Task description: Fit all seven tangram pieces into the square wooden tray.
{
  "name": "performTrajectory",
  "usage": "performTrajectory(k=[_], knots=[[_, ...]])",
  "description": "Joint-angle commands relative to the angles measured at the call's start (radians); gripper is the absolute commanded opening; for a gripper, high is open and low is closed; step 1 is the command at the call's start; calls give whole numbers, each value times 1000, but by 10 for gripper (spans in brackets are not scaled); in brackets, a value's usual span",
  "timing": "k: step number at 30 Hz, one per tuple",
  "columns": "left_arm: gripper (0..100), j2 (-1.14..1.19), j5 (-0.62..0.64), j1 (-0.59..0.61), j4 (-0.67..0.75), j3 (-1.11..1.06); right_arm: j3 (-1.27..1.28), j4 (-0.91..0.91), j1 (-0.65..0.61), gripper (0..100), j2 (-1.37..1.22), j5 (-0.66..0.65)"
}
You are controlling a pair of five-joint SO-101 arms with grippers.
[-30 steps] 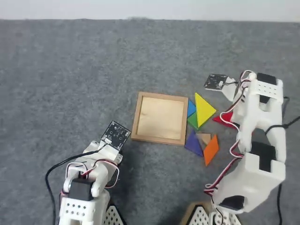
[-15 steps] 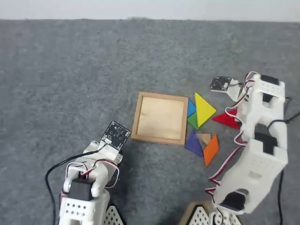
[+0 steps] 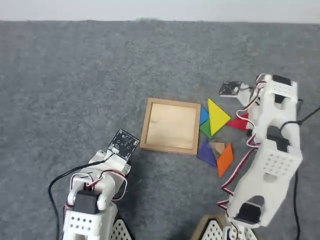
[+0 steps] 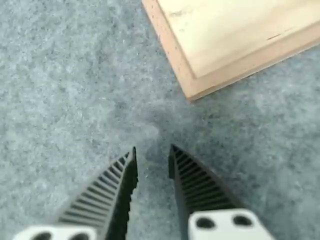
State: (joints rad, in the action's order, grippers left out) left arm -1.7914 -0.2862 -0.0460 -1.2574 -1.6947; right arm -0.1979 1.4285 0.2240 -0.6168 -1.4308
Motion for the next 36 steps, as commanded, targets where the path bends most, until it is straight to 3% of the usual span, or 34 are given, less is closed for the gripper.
performTrajectory(k=[1,16,36], knots=[[98,-11,-9,6,2,12,-17,15,-27,413,15,100],[98,-11,-9,6,2,12,-17,-35,-197,413,7,308],[98,-11,-9,6,2,12,-17,-27,-84,412,7,276]])
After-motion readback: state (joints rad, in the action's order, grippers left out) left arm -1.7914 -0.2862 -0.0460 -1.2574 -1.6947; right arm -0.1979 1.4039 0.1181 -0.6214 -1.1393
